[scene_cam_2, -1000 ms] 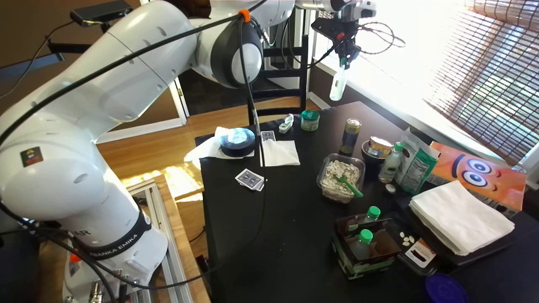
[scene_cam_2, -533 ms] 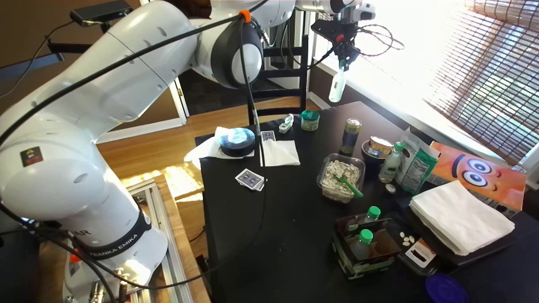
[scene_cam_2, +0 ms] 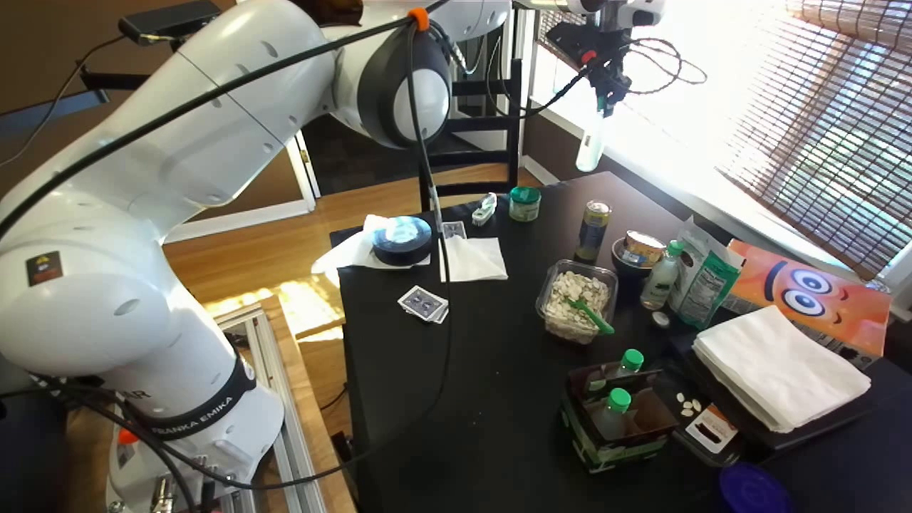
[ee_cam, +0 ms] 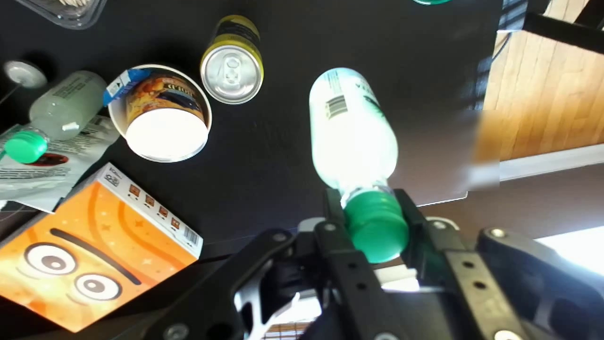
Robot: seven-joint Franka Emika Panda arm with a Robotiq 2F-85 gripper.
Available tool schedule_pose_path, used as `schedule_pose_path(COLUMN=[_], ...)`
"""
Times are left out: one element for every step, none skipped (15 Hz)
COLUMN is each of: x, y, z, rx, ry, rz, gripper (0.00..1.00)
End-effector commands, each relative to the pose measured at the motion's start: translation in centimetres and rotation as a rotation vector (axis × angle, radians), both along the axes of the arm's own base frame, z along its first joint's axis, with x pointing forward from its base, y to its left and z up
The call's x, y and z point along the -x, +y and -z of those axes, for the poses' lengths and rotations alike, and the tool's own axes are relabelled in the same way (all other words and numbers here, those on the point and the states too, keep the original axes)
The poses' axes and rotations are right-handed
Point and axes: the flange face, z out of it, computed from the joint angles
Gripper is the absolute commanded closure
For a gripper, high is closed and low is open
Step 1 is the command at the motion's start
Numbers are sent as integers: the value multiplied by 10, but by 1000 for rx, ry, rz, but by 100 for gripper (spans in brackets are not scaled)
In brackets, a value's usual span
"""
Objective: Put the white bottle on the left inside the case of bottles
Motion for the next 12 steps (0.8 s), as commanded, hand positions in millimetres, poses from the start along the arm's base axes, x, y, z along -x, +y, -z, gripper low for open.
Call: schedule_pose_path(x=[11, 13, 15, 16, 16, 16, 17, 15, 13, 10, 9, 9], y=[-11, -15, -19, -24, -28, -33, -38, -42, -47, -51, -46, -50], z=[-18, -19, -18, -17, -16, -14, -13, -12, -12, -11, -5, -5], rx=[6, 1, -11, -23, -43, -57, -60, -67, -75, -87, -43, -49], ry=[59, 75, 94, 110, 127, 136, 148, 139, 132, 118, 115, 114], rz=[153, 195, 243, 284, 324, 354, 378, 371, 368, 327, 345, 343], gripper=[93, 93, 93, 93, 93, 93, 93, 93, 93, 93, 71, 71])
